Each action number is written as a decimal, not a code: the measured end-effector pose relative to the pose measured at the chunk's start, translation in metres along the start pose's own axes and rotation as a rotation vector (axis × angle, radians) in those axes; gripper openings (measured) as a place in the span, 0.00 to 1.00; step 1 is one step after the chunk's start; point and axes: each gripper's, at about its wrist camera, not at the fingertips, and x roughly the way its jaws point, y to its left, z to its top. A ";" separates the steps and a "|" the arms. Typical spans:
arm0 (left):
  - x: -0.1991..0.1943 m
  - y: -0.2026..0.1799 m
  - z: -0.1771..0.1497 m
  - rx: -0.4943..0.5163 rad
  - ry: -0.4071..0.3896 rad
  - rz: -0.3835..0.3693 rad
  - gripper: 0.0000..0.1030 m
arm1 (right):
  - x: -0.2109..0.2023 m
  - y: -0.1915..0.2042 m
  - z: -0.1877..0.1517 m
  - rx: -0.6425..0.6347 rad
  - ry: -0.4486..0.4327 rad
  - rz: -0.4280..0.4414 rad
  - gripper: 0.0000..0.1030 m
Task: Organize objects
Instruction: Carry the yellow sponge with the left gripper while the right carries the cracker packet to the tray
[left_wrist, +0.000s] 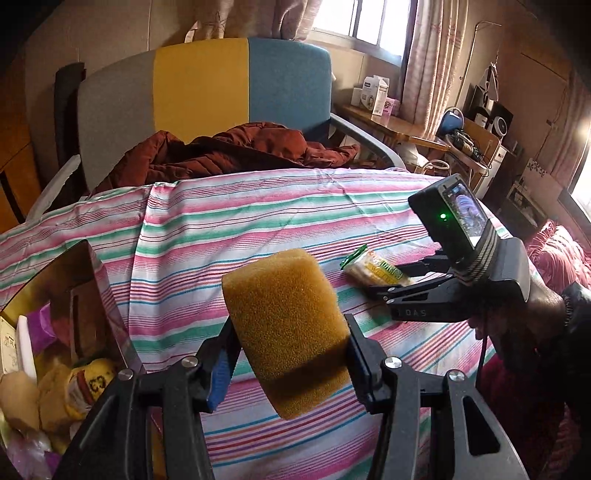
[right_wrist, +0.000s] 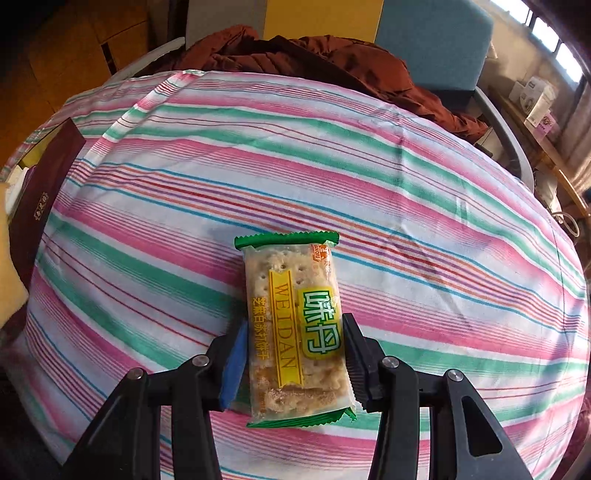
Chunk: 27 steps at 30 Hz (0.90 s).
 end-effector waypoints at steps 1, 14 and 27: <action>-0.002 0.001 -0.002 -0.003 -0.003 -0.002 0.52 | 0.000 0.003 -0.001 0.007 0.004 0.012 0.47; -0.031 0.017 -0.022 -0.034 -0.027 -0.012 0.52 | -0.006 0.073 -0.006 -0.030 0.024 0.060 0.47; -0.076 0.056 -0.040 -0.112 -0.089 -0.001 0.52 | -0.022 0.090 -0.020 0.174 -0.025 0.240 0.47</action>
